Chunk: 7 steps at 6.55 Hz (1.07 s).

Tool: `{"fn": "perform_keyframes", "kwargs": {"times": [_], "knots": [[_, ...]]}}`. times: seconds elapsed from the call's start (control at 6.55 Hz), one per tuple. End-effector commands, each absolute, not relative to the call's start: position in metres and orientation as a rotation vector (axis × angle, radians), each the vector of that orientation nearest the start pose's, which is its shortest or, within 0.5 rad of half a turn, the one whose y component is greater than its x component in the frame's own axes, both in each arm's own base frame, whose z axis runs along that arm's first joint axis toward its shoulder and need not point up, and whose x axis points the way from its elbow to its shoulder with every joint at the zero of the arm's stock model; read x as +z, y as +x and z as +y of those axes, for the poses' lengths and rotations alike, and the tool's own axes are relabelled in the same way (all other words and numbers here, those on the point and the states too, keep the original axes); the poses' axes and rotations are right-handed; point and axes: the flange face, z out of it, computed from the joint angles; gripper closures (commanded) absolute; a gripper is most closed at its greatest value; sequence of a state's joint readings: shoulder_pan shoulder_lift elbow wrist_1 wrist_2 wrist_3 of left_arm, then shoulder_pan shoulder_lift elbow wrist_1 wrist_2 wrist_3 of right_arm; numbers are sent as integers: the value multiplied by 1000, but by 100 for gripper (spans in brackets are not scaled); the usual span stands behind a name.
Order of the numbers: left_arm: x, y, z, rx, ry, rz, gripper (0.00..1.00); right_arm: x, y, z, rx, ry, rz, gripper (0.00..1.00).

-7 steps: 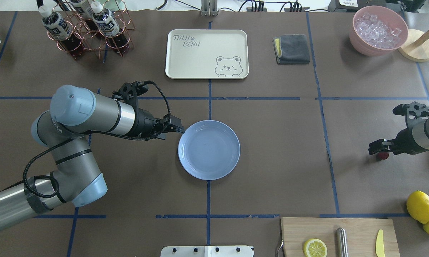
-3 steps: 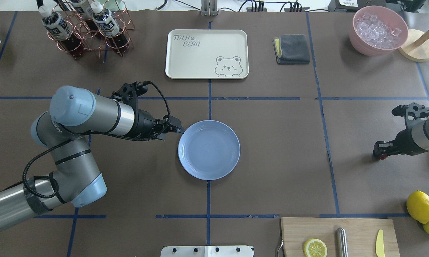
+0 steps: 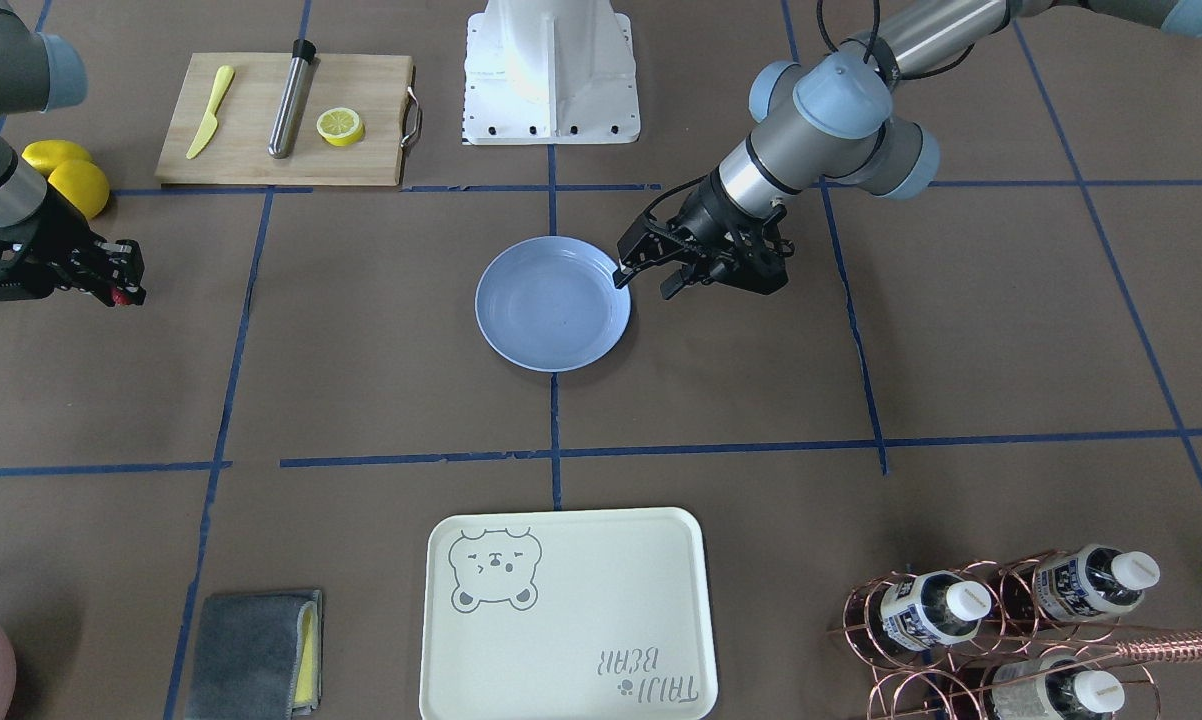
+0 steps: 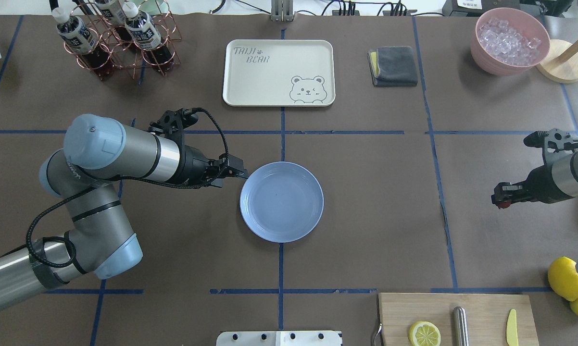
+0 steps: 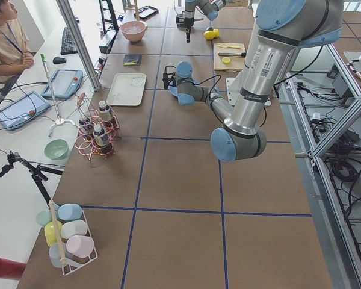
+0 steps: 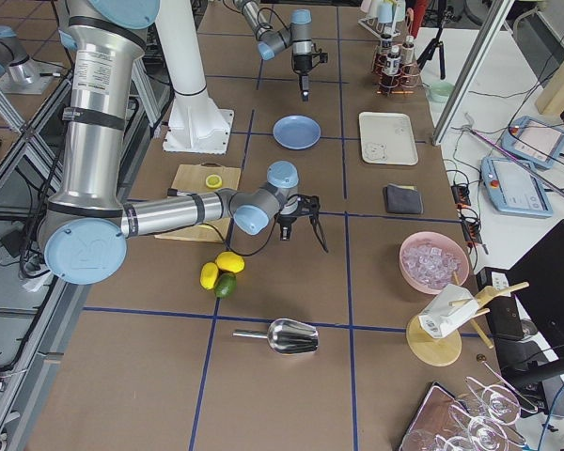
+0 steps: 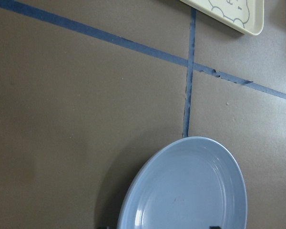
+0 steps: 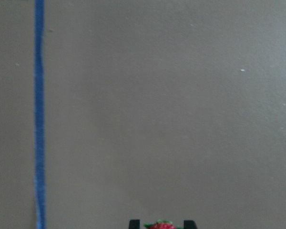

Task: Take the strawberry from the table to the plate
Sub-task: 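Carry the strawberry with the right gripper over the plate while the left arm retracts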

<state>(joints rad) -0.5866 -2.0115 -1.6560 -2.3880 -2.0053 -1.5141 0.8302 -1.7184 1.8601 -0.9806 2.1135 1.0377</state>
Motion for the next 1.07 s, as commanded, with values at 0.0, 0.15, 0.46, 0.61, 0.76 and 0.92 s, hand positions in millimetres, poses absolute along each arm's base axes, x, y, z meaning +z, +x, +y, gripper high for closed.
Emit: {"fn": "perform_keyframes", "kwargs": {"times": [0.0, 0.15, 0.46, 0.61, 0.76, 0.92], "knots": [[284, 434, -430, -180, 105, 1362, 24, 433, -287, -420, 265, 1, -998, 100], [300, 405, -445, -148, 192, 1330, 24, 379, -327, -431, 308, -24, -1027, 100], [370, 340, -445, -25, 331, 1198, 24, 285, -426, -415, 367, -25, -998, 100], [401, 310, -447, 33, 392, 1131, 24, 248, -469, -406, 388, -36, -980, 100], [424, 286, -450, 79, 437, 1074, 24, 229, -508, -408, 449, -31, -977, 100], [435, 270, -454, 97, 466, 1044, 24, 209, -546, -421, 488, -26, -966, 100]]}}
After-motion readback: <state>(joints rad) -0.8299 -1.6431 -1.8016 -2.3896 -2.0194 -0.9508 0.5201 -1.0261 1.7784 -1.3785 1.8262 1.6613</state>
